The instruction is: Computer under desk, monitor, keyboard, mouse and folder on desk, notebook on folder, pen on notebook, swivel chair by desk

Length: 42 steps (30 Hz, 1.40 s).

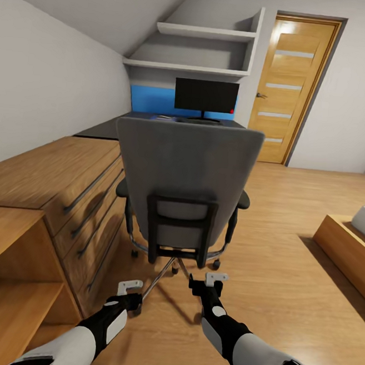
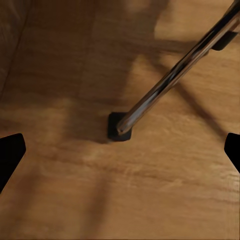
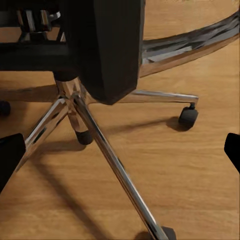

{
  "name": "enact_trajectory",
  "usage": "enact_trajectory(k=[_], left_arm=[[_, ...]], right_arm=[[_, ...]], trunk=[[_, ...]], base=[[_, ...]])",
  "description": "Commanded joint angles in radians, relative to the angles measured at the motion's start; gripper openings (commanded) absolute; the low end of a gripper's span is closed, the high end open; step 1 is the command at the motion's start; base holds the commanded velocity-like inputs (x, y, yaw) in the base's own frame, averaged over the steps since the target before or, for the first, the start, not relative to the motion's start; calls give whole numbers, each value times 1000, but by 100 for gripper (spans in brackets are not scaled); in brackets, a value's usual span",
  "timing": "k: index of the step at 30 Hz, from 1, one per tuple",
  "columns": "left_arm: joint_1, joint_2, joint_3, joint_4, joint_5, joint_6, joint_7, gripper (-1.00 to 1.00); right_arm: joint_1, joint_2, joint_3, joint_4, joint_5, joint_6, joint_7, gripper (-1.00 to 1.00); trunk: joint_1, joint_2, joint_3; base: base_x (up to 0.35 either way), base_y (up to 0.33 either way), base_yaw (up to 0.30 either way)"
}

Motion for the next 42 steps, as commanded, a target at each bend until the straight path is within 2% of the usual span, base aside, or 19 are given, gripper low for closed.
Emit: enact_trajectory(k=[1,17,22,28,34,38,42], left_arm=[[0,-1,2,1,-3,1,2,100],[0,-1,-8,8,-13,-7,1,100],[0,-1,-10,7,-13,-62,4,100],[0,0,-17,-27,-12,-85,12,100],[0,-13,-18,-107,-13,-60,16,100],[0,-13,-18,-124,-12,-9,13,100],[0,-13,-18,-128,-13,-15,8,100]], right_arm=[[-1,0,9,0,-6,-3,-5,100],[1,2,11,1,-2,-3,-4,100],[2,2,11,2,-2,-3,-4,100],[2,2,11,2,-2,-3,-4,100],[2,2,12,2,-2,-3,-4,100],[3,2,12,2,-3,-3,-4,100],[9,2,12,2,-3,-3,6,100]], trunk=[[0,0,-1],[0,0,10],[0,0,11],[0,0,11],[0,0,11],[0,0,11],[0,0,11]], base=[[145,0,0],[25,0,-49],[1,0,-9],[0,0,-2],[0,0,0],[0,0,0],[0,0,0]])
